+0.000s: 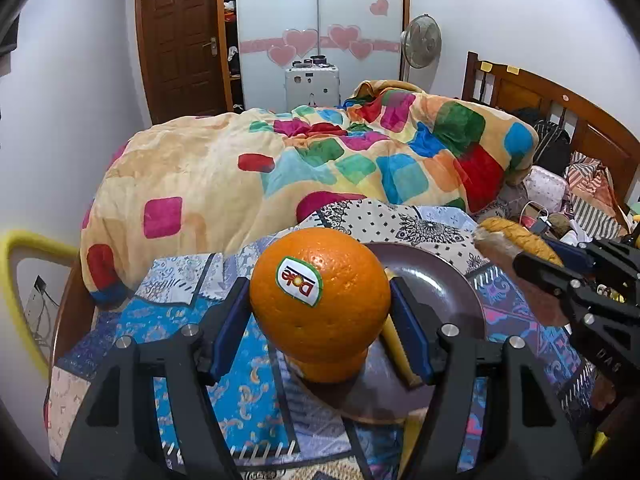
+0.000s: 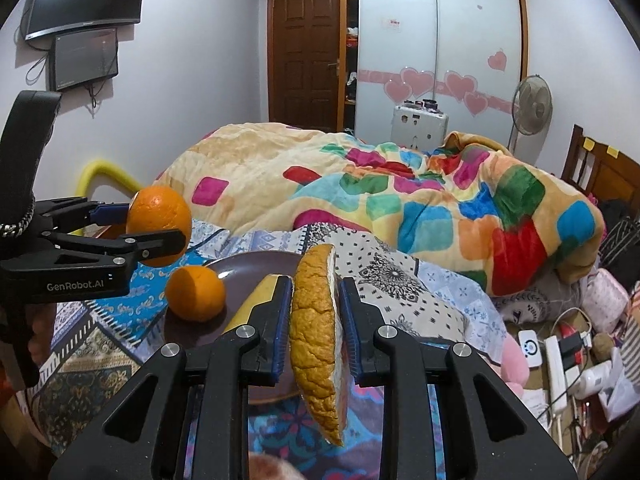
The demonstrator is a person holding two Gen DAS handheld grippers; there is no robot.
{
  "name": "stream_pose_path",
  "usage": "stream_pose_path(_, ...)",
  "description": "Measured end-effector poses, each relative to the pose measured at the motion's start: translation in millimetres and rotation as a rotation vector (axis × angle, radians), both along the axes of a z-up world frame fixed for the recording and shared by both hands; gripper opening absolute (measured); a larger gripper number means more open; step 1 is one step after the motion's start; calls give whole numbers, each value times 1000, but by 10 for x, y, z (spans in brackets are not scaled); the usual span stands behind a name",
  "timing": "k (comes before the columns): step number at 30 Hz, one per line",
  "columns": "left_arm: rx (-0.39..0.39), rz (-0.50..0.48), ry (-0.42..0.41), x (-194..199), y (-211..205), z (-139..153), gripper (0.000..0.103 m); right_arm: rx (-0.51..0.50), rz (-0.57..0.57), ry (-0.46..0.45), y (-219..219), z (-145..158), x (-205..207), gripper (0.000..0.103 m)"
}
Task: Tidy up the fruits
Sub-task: 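Grasp and lift the Dole-stickered orange with left while right carries the pomelo segment, then set the Dole orange on the plate with left while right sets the pomelo segment there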
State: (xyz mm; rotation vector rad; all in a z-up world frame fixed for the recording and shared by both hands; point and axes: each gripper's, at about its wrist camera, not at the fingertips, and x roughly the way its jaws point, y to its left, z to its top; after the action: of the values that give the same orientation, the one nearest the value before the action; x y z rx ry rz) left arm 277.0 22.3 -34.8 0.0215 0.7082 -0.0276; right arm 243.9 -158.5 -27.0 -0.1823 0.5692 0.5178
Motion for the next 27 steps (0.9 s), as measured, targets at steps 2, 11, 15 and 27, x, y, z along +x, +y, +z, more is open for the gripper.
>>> stream_pose_path(2,7,-1,5,70,-24,-18,68,-2,-4,5,30,-26,58,22)
stream_pose_path(11,35,-2,48,410,-57,-235,68,-43,-14,28,186,-166,337,21)
stream_pose_path(15,40,5,65,551,-38,-338,68,-66,-17,40,250,-235,446,20)
stream_pose_path(27,9,-3,125,727,-10,-527,69,-82,20,100,362,-364,566,21)
